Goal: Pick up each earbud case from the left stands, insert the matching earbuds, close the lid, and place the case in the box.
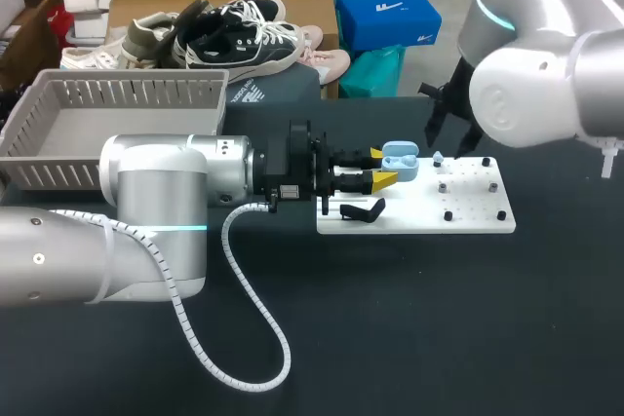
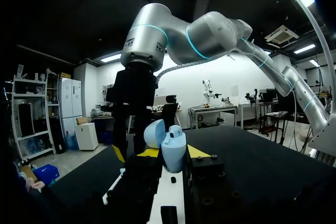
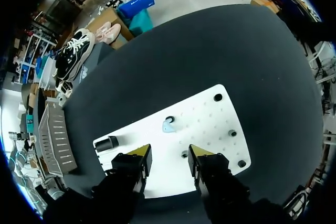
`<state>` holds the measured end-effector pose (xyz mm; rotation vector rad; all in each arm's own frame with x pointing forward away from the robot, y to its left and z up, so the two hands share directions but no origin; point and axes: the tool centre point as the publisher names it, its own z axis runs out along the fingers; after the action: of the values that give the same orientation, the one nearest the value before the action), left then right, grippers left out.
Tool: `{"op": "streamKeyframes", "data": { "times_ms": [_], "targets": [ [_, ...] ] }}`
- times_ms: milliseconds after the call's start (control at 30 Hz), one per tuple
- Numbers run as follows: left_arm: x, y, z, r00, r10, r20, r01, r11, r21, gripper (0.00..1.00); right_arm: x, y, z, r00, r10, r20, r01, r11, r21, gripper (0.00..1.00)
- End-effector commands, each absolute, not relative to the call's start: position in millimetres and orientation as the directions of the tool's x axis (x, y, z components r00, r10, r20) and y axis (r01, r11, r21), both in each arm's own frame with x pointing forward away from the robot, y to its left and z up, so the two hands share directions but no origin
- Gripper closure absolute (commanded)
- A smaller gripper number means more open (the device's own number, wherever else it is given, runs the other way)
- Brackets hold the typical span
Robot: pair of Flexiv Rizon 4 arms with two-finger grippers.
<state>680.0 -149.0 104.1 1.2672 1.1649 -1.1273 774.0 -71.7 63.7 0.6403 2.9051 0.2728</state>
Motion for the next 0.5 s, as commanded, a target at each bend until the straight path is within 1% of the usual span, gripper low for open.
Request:
{"op": "streamKeyframes", "data": {
  "times_ms": [33,167,500],
  "targets": [
    [678.7,-149.2,104.0,0.090,0.027,-0.996,0.996,0.007,0.090,1.00,764.4,-69.0,54.1,-0.881,0.440,-0.177,0.406,0.892,0.197,0.56],
    [678.7,-149.2,104.0,0.090,0.027,-0.996,0.996,0.007,0.090,1.00,766.9,-72.1,48.3,-0.870,0.461,-0.177,0.427,0.882,0.197,0.55],
    [678.7,-149.2,104.0,0.090,0.027,-0.996,0.996,0.007,0.090,1.00,777.6,-69.4,39.9,-0.858,0.480,-0.183,0.447,0.873,0.193,0.58]
  ]
}}
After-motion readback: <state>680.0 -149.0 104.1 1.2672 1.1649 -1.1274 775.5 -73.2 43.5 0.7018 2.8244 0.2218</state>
